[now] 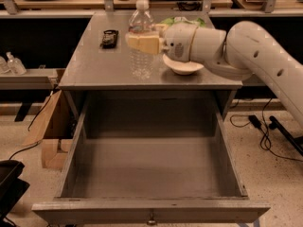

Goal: Place water bottle into top drawer

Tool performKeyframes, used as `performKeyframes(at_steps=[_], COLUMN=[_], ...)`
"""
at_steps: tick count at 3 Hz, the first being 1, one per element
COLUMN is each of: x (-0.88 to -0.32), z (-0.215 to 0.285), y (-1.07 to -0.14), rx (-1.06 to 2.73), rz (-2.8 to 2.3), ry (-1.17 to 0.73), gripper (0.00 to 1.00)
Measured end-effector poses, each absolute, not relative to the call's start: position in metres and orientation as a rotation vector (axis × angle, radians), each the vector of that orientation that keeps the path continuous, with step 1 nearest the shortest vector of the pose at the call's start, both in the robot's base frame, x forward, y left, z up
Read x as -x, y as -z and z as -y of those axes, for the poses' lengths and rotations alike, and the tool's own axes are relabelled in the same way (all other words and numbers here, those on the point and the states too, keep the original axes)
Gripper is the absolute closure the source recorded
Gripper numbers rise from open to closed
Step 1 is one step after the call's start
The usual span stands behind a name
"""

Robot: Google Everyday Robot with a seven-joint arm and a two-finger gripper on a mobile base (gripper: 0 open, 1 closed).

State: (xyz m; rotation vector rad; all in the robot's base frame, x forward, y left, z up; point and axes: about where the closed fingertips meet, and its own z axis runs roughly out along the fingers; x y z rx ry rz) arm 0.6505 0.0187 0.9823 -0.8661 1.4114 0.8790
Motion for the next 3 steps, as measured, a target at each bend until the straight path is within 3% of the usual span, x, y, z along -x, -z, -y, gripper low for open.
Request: performKeyframes(at_steps=[1,3], x=[-0.598,-0.581], z=[-0.028,-0.036], y=[-0.959,-0.920], rx=[0.960,0.974], rz=[-1.316,-1.357], ry=[-1.011,-1.031], gripper=[1.00,1.00])
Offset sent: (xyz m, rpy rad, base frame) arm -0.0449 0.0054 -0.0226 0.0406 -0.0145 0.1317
